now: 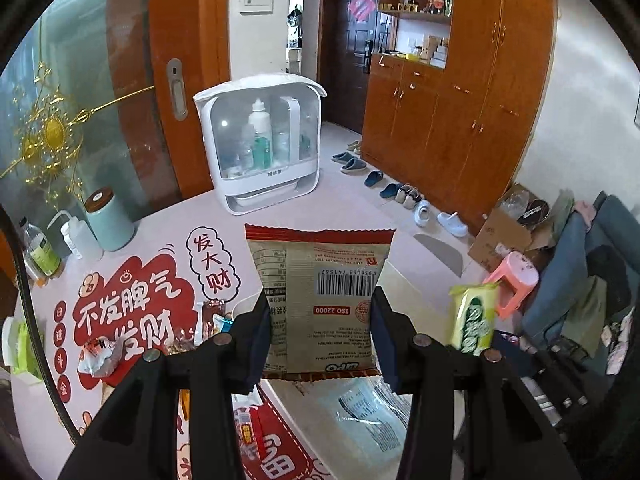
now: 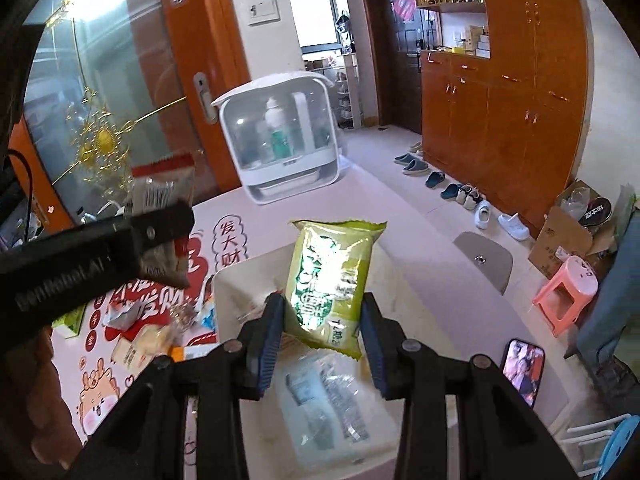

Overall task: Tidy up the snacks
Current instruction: 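Carry both packs over the white bin and open both grippers to drop them, then withdraw both open grippers from the bin back toward the snacks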

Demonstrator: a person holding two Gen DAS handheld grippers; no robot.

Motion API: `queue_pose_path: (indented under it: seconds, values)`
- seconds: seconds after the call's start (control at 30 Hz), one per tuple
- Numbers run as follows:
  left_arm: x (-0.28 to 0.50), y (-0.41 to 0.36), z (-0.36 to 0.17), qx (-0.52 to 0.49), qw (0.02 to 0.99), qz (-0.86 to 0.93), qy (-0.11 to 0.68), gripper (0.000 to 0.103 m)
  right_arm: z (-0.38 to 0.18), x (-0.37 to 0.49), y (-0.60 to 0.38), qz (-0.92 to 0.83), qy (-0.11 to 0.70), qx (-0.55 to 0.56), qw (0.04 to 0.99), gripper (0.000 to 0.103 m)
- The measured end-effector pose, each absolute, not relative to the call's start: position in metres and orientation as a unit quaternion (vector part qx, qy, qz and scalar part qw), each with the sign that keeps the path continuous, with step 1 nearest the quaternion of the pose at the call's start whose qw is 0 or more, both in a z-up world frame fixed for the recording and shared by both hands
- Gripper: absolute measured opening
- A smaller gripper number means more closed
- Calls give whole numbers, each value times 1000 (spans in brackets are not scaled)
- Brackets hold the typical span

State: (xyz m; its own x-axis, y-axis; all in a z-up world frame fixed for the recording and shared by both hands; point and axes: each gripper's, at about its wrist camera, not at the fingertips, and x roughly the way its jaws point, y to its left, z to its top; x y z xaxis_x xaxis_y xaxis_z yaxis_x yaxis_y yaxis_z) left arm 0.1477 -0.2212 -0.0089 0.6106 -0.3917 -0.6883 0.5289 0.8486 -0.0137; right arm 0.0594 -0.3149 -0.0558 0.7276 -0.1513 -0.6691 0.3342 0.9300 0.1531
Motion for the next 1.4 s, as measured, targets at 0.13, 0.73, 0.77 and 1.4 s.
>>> queue_pose_path:
  seconds: [0.13,0.73,0.77,1.4]
  values:
    - [155,-236,-20,106,888,-252,370,44,-58,66,-328,-139,344,133,919,39]
    - [175,-218,-47,102,883,-215,404,85,-84,79,-340,-141,381,140,903,53]
    - [174,-213,-46,96,884,-213,404,85,-84,79,-339,-140,381,140,903,53]
    - [160,-123,-28,56,897,-162,407,85,-69,73,-280,-119,374,117,912,53]
